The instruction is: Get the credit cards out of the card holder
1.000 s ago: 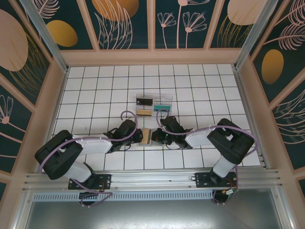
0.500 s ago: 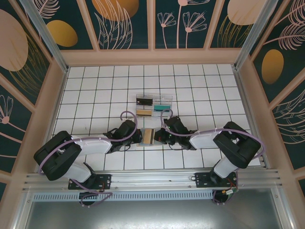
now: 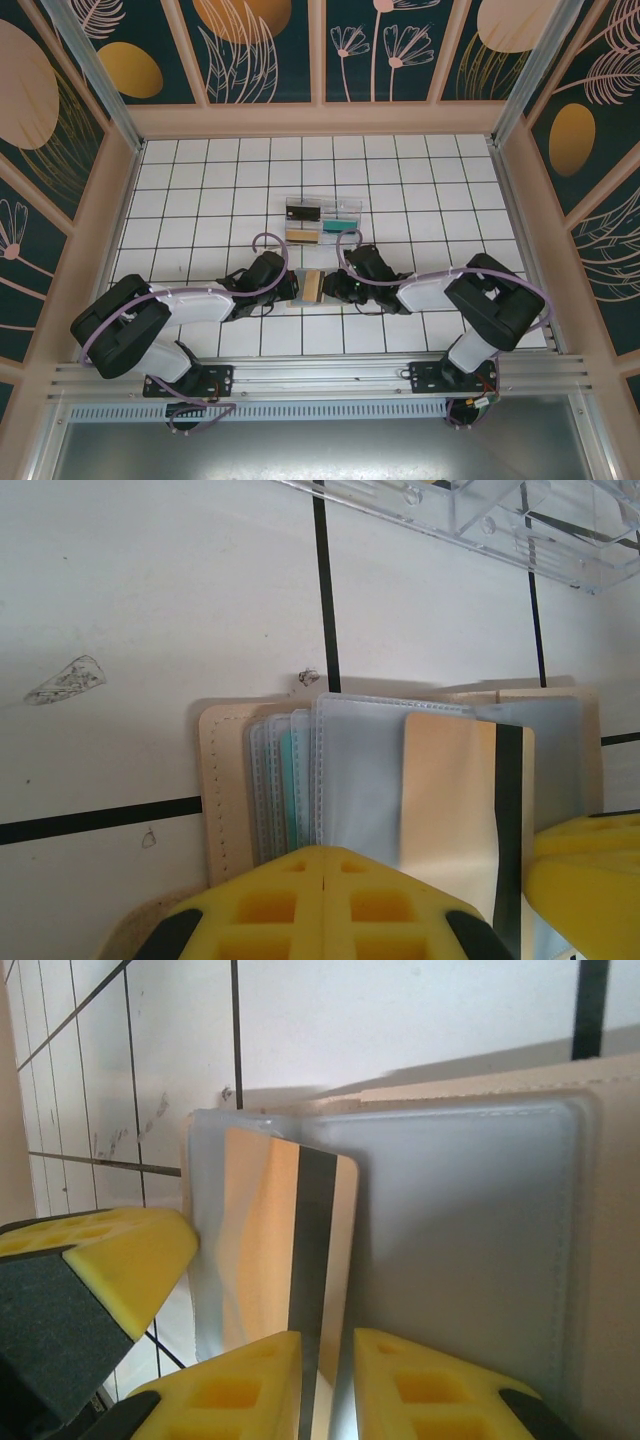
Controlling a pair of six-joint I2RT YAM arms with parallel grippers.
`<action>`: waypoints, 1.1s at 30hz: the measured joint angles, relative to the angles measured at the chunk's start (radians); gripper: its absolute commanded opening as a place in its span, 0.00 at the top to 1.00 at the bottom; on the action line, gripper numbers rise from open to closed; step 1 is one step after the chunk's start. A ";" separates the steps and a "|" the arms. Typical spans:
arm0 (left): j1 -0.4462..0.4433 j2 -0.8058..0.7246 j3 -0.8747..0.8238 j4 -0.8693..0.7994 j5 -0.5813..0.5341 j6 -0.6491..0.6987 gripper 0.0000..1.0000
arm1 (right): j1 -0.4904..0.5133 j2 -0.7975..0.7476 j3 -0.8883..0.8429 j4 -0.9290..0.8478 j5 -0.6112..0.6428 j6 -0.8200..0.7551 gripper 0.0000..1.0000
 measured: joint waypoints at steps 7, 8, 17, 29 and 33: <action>0.000 0.000 0.000 0.000 0.000 0.000 1.00 | 0.000 0.018 0.023 -0.001 0.015 -0.009 0.93; 0.000 0.000 0.000 0.000 0.001 0.000 1.00 | 0.000 0.018 0.024 -0.001 0.015 -0.010 0.95; 0.000 0.000 0.000 -0.001 0.000 0.000 1.00 | -0.034 0.007 0.032 -0.047 -0.013 -0.056 0.97; 0.000 0.000 0.004 -0.007 -0.001 0.001 0.98 | -0.150 -0.140 -0.051 -0.127 -0.061 -0.135 1.00; 0.000 -0.006 0.018 -0.040 -0.002 0.005 0.91 | -0.164 -0.243 -0.063 -0.193 -0.053 -0.168 1.00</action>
